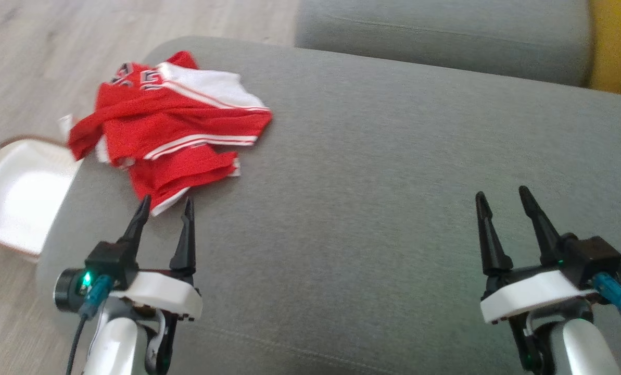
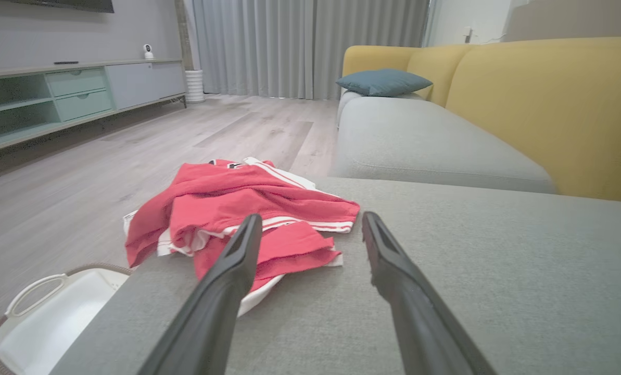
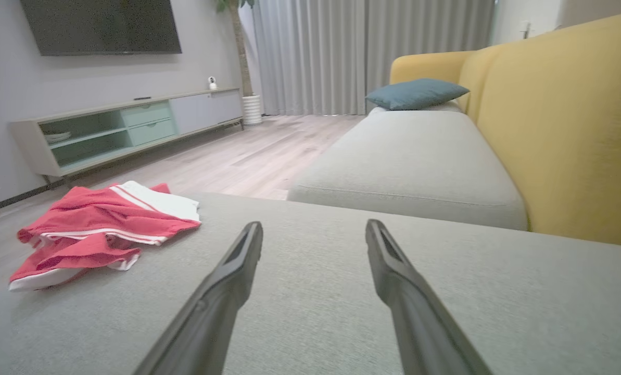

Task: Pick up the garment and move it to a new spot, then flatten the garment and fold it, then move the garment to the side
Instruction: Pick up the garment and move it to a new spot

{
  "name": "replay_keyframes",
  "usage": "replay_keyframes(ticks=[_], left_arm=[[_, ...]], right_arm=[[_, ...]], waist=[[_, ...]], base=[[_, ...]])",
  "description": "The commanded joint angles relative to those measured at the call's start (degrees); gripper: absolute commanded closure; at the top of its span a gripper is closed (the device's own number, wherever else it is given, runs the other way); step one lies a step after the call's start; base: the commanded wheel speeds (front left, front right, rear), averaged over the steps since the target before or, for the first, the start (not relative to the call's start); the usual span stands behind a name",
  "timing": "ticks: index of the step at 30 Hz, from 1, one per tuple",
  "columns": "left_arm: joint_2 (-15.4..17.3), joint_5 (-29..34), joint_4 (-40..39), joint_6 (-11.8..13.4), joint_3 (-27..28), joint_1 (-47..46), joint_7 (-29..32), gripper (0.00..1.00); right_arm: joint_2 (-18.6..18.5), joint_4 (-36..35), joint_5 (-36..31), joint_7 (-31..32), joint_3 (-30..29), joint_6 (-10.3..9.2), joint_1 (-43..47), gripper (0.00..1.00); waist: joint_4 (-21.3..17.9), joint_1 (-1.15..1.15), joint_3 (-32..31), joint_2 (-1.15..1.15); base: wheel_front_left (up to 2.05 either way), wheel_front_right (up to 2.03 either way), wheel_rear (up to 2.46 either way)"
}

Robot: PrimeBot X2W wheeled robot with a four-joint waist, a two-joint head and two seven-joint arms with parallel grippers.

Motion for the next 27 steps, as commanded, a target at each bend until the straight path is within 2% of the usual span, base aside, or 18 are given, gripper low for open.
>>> replay_keyframes(ticks=[1,7,13,20,27], left_arm=[[1.1,0.5,-2.0,0.3,2.3,-3.0,-0.7,0.0],[1.5,0.3,-2.3,0.5,3.7,-2.8,-0.7,0.0],[1.6,0.2,-2.5,0.5,4.5,-2.6,-0.7,0.0],[1.3,-0.1,-2.8,0.6,5.1,-2.7,-0.7,0.0],[1.3,-0.2,-1.9,0.7,6.2,-6.9,-0.7,0.0]], right_arm=[[-0.2,-2.6,-0.6,0.4,2.0,0.23,-2.4,0.0],[-0.2,-3.2,-0.4,1.2,3.1,0.23,-2.8,0.0],[-0.2,-3.5,-0.3,1.5,3.3,0.23,-2.9,0.0],[-0.2,-3.9,-0.4,2.2,3.4,0.23,-3.2,0.0],[-0.3,-5.9,-0.8,4.1,3.2,0.23,-4.6,0.0]], waist=[[3.7,0.0,0.4,0.0],[7.1,0.0,0.8,0.0],[8.3,0.0,1.1,0.0],[8.2,0.0,2.2,0.0],[6.3,0.0,7.1,0.0]], base=[[0.0,0.0,0.0],[0.0,0.0,0.0],[0.0,0.0,0.0],[0.0,0.0,0.0],[0.0,0.0,0.0]])
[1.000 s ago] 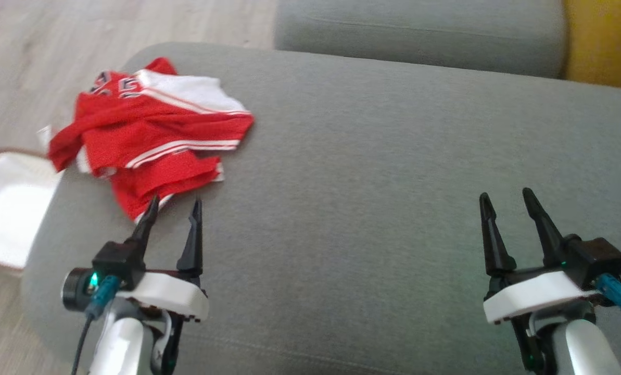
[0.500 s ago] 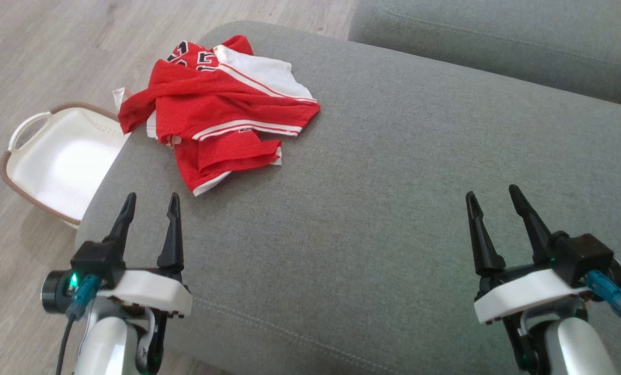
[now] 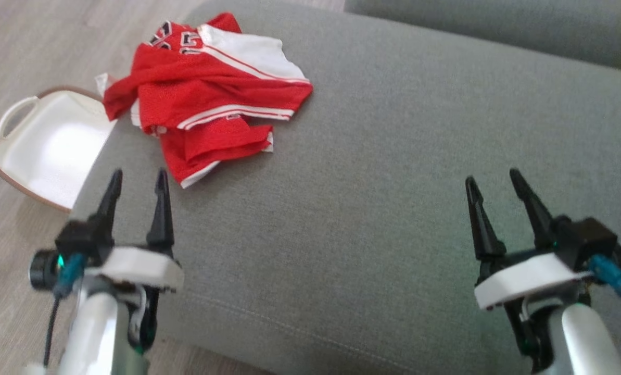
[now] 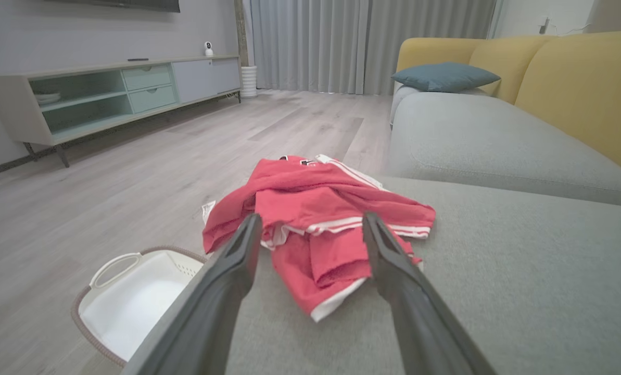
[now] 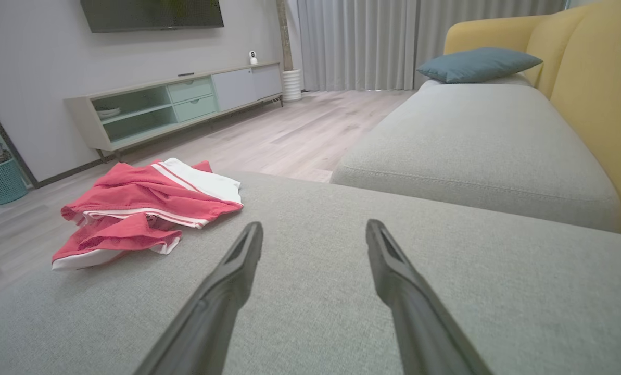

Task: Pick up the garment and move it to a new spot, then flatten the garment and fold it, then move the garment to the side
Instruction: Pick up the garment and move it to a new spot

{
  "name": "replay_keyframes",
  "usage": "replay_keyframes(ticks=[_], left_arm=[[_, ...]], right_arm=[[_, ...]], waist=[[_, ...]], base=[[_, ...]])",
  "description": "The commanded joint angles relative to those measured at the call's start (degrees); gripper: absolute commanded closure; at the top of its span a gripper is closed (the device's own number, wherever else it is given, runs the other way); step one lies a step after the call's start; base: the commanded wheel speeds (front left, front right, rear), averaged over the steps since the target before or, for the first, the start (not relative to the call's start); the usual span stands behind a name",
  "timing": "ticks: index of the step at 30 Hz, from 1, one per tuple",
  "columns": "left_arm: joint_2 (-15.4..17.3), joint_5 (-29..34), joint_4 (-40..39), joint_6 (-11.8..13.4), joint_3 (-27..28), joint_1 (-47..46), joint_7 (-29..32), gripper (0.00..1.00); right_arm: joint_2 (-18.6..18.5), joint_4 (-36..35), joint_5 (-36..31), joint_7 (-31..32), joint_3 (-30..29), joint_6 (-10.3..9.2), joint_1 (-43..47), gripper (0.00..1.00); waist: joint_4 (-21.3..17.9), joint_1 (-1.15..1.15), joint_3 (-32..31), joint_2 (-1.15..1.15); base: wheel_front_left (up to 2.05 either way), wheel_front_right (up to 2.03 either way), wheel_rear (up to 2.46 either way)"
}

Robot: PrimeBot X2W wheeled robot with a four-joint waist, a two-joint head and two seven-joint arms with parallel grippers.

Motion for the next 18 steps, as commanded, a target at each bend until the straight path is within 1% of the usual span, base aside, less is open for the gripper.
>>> replay_keyframes(ticks=[1,3,7,12,15,18], left_arm=[[1.0,-0.2,-1.1,0.2,2.2,-4.5,-0.7,0.0],[1.5,-0.6,1.0,0.0,2.9,-7.3,-0.7,0.0],[3.2,-1.9,9.0,-0.7,4.1,-14.7,-0.3,0.0],[5.0,-3.9,21.1,-1.5,5.2,-25.0,2.9,0.0],[6.5,-6.1,28.6,-2.4,6.4,-30.3,6.3,0.0],[8.0,-7.7,34.6,-2.7,7.5,-34.4,8.5,0.0]], right_arm=[[-0.5,-2.8,-0.4,0.4,1.3,0.23,-3.1,0.0],[-1.0,-3.9,-0.6,1.3,1.1,0.23,-3.8,0.0],[-2.5,-6.4,-1.2,3.0,0.0,0.23,-5.1,0.0],[-4.1,-9.3,-1.7,5.2,-1.7,0.23,-5.7,0.0],[-4.7,-10.5,-1.7,6.2,-2.2,0.23,-6.0,0.0],[-4.9,-11.3,-1.6,6.7,-2.5,0.23,-6.2,0.0]], waist=[[-1.0,0.0,2.6,0.0],[-1.6,0.0,4.9,0.0],[-2.3,0.0,9.7,0.0],[-2.8,0.0,15.0,0.0],[-3.3,0.0,17.1,0.0],[-3.9,0.0,18.5,0.0]], base=[[0.0,0.0,0.0],[0.0,0.0,0.0],[0.0,0.0,0.0],[0.0,0.0,0.0],[0.0,0.0,0.0],[0.0,0.0,0.0]])
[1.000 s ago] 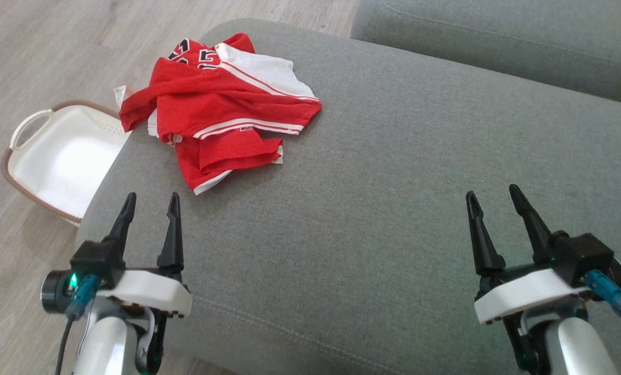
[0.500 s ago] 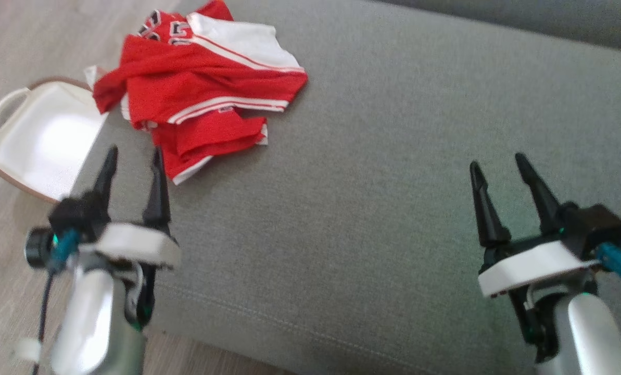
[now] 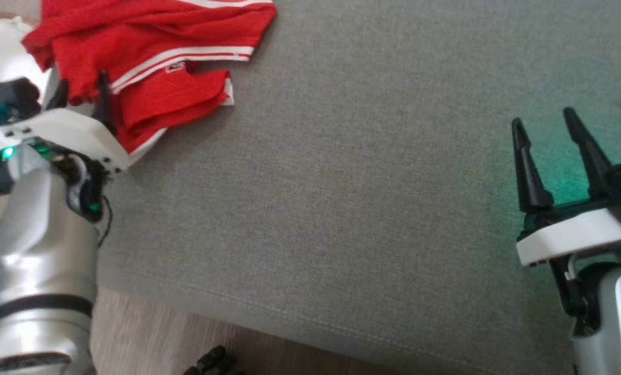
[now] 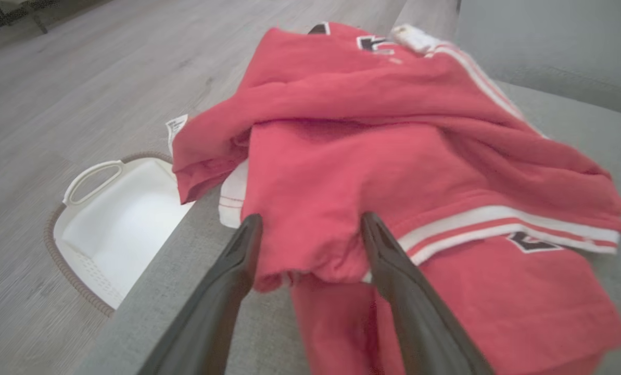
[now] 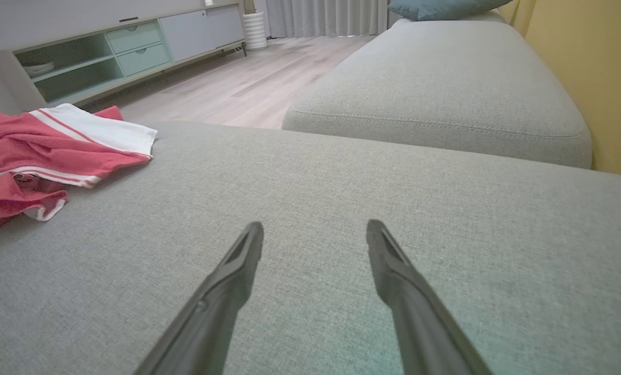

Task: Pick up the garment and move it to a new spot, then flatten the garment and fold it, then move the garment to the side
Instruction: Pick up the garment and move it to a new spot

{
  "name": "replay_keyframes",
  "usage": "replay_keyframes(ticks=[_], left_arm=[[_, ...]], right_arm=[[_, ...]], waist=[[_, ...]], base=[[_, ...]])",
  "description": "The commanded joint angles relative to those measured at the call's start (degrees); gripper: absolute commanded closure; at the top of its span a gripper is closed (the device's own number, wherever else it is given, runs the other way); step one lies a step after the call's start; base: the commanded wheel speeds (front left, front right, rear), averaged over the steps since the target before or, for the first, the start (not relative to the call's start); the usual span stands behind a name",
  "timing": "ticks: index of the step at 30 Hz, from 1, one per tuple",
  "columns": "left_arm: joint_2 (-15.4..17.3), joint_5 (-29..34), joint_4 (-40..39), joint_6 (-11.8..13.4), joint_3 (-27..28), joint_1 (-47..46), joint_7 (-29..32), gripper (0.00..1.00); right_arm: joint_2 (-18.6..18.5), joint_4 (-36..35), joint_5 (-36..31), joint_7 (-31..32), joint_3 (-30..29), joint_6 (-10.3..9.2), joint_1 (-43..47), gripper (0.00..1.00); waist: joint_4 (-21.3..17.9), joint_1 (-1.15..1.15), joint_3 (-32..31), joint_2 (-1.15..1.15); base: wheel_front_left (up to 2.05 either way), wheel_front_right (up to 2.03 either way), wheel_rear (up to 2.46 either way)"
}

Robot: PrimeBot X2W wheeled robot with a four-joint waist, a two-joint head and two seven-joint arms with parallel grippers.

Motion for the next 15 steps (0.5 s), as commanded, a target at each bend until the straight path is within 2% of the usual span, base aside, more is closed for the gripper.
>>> replay_keyframes(ticks=[1,6,7,8,11,15], left_arm=[[3.6,-0.5,0.2,-0.2,2.0,-1.8,0.7,0.0],[5.0,-0.9,5.8,-0.3,2.0,-5.5,1.0,0.0],[5.2,-0.9,6.6,-0.3,1.9,-6.0,1.0,0.56],[5.3,-0.9,7.5,-0.3,1.7,-6.5,1.0,1.0],[5.7,-0.7,9.0,-0.4,1.2,-7.3,1.1,1.0],[6.9,0.6,9.9,0.1,0.0,-8.4,-2.3,1.0]], right_arm=[[-0.5,-2.7,-0.2,0.3,1.1,0.23,-1.0,0.0],[-0.7,-3.1,0.0,0.4,0.9,0.23,-1.2,0.0],[-0.7,-3.1,0.0,0.4,0.9,0.23,-1.2,0.0],[-0.6,-3.0,0.1,0.4,0.9,0.23,-1.3,0.0],[-0.5,-3.0,0.1,0.4,0.9,0.23,-1.5,0.0],[0.0,-2.7,0.4,0.1,0.7,0.23,-1.6,0.0]], waist=[[-0.8,-0.01,1.4,0.0],[-1.1,-0.01,2.3,0.0],[-1.2,-0.01,2.3,0.0],[-1.2,-0.01,2.4,0.0],[-1.3,-0.01,2.5,0.0],[-1.4,-0.01,1.9,0.0]], base=[[0.0,0.0,0.0],[0.0,0.0,0.0],[0.0,0.0,0.0],[0.0,0.0,0.0],[0.0,0.0,0.0],[0.0,0.0,0.0]])
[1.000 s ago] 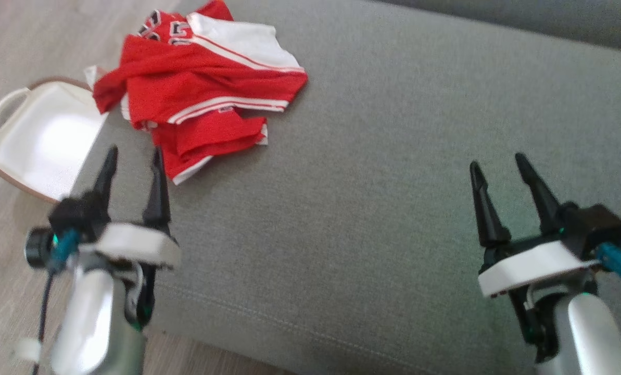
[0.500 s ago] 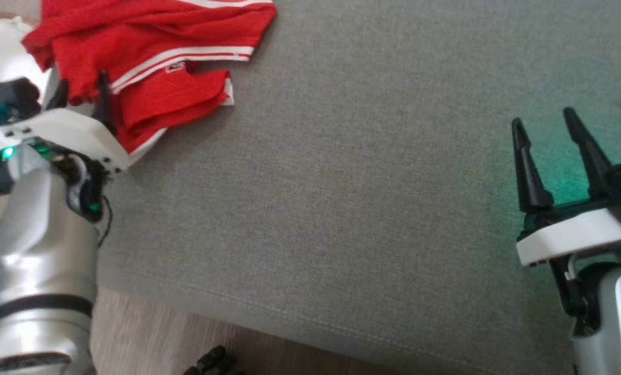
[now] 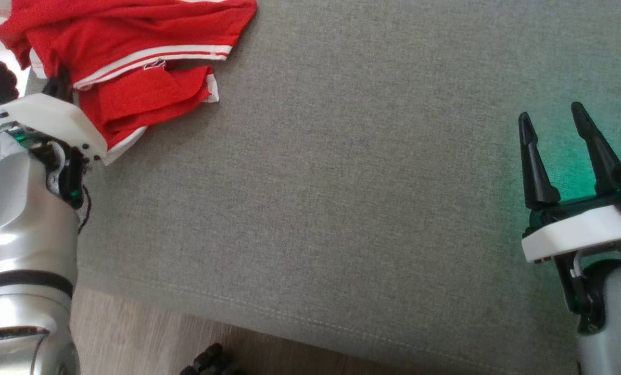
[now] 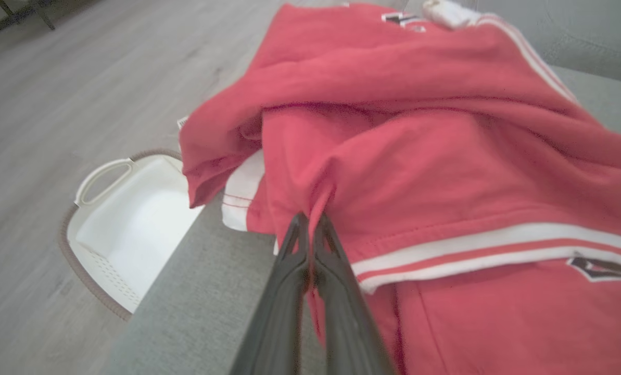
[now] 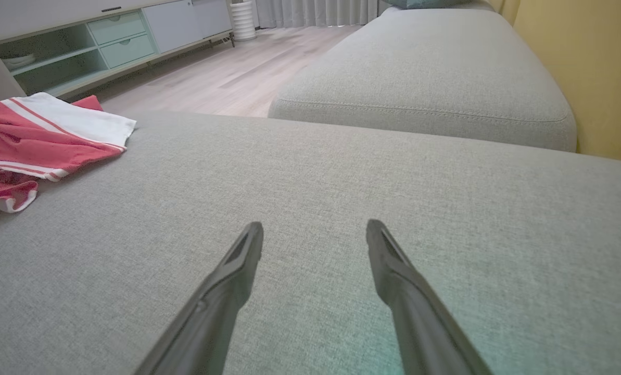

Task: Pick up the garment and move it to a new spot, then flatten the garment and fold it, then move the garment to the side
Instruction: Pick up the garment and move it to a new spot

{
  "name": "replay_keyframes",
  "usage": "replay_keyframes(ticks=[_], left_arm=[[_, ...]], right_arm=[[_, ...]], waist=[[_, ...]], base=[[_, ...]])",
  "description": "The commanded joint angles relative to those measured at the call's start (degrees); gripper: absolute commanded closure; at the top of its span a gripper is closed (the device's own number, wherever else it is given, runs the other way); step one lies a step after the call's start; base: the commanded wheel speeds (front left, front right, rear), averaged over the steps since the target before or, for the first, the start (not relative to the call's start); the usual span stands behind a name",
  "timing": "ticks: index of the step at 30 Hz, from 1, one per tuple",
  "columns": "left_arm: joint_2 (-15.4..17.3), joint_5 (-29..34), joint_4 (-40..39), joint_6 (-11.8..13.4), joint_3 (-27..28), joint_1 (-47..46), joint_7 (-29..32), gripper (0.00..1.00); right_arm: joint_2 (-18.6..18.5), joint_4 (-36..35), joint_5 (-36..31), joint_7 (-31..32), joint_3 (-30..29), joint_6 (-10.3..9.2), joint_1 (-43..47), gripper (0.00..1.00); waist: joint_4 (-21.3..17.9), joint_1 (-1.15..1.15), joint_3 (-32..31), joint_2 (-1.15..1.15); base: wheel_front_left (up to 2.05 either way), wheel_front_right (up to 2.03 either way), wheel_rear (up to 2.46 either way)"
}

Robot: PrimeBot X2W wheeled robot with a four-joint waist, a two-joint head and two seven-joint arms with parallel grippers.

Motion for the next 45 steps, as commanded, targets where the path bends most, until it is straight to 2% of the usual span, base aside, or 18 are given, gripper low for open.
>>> replay_keyframes(ticks=[1,5,8,11,18,25,29,34,42,45], left_arm=[[4.4,0.6,-1.5,0.7,0.6,-1.7,-1.9,1.0],[5.3,1.8,-4.1,2.4,0.0,-2.3,-6.2,1.0],[5.6,2.2,-9.1,3.3,0.1,-1.6,-7.3,1.0],[5.6,2.0,-16.9,4.0,1.0,1.1,-7.5,1.0],[2.2,2.2,-36.6,5.9,1.3,15.9,-7.5,1.0],[-1.5,2.9,-55.8,7.2,-2.4,29.4,-2.2,1.0],[-3.7,2.9,-62.9,6.8,-6.0,34.1,1.4,1.0],[-6.0,2.3,-65.0,5.4,-11.9,35.2,3.4,1.0],[-7.8,0.8,-61.7,3.7,-21.2,30.3,2.5,1.0],[-8.0,-0.1,-59.3,4.1,-24.5,27.5,1.9,1.0]], right_arm=[[0.6,-1.9,0.4,-0.4,1.1,0.23,-1.1,0.0],[1.2,-1.2,0.5,-1.1,0.7,0.23,-0.6,0.0],[1.9,-0.5,0.7,-2.1,0.6,0.23,-0.1,0.0],[2.8,0.3,1.2,-3.3,0.7,0.23,0.4,0.0],[4.3,2.0,2.6,-5.5,1.5,0.23,2.1,0.0],[4.6,2.1,4.5,-6.0,2.5,0.23,4.4,0.0],[4.6,2.2,5.8,-6.1,3.6,0.23,5.0,0.0],[4.6,1.9,5.9,-6.0,3.9,0.23,5.4,0.0],[4.6,1.1,5.9,-5.5,3.5,0.23,5.6,0.0],[4.6,1.1,6.5,-5.8,3.4,0.23,5.1,0.0]], waist=[[0.1,-0.01,-0.6,0.0],[0.2,-0.01,-3.0,0.0],[0.0,-0.01,-5.8,0.0],[-0.8,-0.01,-8.9,0.0],[-4.5,-0.01,-16.2,0.0],[-9.3,-0.01,-20.1,0.0],[-13.3,-0.01,-20.8,0.0],[-19.2,-0.01,-20.4,0.0],[-27.8,-0.01,-17.7,0.0],[-31.3,-0.01,-15.7,0.0]], base=[[0.0,0.0,0.0],[0.0,0.0,0.0],[0.0,0.0,0.0],[0.0,0.0,0.0],[0.0,0.0,0.0],[0.0,0.0,0.0],[0.0,0.0,0.0],[0.0,0.0,0.0],[0.0,0.0,0.0],[0.0,0.0,0.0]])
